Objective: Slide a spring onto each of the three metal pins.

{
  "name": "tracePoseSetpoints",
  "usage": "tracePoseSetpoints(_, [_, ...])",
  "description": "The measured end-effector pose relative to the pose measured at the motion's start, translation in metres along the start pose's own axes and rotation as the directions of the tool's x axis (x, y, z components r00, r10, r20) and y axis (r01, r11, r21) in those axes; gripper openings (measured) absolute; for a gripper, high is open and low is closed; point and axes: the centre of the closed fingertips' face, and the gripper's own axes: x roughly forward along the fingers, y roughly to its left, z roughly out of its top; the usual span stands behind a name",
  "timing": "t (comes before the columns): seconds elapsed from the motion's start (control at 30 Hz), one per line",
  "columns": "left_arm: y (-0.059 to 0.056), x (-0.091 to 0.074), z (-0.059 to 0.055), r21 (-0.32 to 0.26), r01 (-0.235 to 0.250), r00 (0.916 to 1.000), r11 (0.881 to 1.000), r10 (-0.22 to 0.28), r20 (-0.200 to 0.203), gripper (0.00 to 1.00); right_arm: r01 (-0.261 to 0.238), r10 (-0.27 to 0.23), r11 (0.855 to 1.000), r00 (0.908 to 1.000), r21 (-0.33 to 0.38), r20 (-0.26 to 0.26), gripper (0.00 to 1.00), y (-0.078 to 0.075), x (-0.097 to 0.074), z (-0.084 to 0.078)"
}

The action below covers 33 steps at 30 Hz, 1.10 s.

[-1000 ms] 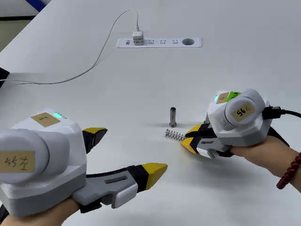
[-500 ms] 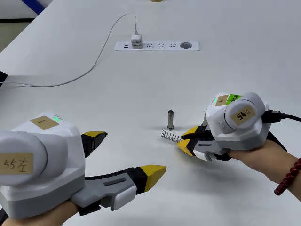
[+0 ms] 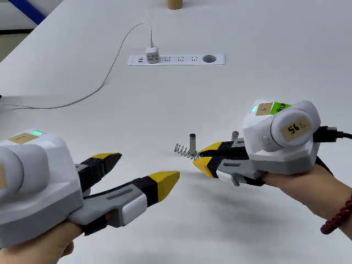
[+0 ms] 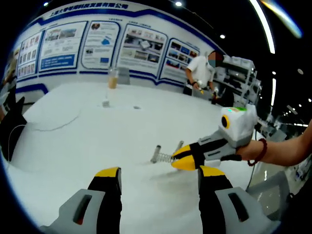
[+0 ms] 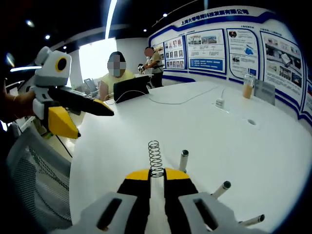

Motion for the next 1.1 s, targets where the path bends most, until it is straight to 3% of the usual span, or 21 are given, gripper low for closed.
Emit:
tracePoseSetpoints(0.3, [0.001, 0.002, 0.001, -0.103, 0.015, 0.9997, 0.995, -0.013, 0.022, 0.53, -0.037, 0.038, 0.999, 0.9967, -0.016, 0.071, 0.11, 0.017, -0.006, 0.015])
tracePoseSetpoints(0.5, [-0.001, 0.003, 0.004, -0.192, 0.049, 0.9977, 0.980, -0.039, 0.055, 0.46, -0.065, 0.067, 0.998, 0.9908, -0.021, 0.118, 0.11, 0.027, -0.011, 0.022])
tracePoseSetpoints(0.67, [-0.007, 0.005, 0.005, -0.184, 0.071, 0.9963, 0.980, -0.061, 0.060, 0.40, -0.089, 0.092, 0.996, 0.9840, -0.024, 0.153, 0.11, 0.034, -0.014, 0.024])
tracePoseSetpoints(0.8, [-0.009, 0.006, 0.007, -0.234, 0.100, 0.9930, 0.967, -0.082, 0.085, 0.35, -0.114, 0.116, 0.993, 0.9770, -0.022, 0.179, 0.11, 0.039, -0.017, 0.028])
tracePoseSetpoints(0.97, [-0.011, 0.007, 0.007, -0.243, 0.110, 0.9922, 0.964, -0.092, 0.083, 0.31, -0.139, 0.140, 0.990, 0.9663, -0.022, 0.216, 0.11, 0.046, -0.020, 0.035])
tracePoseSetpoints(1.1, [-0.014, 0.007, 0.009, -0.270, 0.128, 0.9895, 0.954, -0.105, 0.099, 0.30, -0.152, 0.153, 0.988, 0.9615, -0.023, 0.228, 0.11, 0.050, -0.022, 0.037])
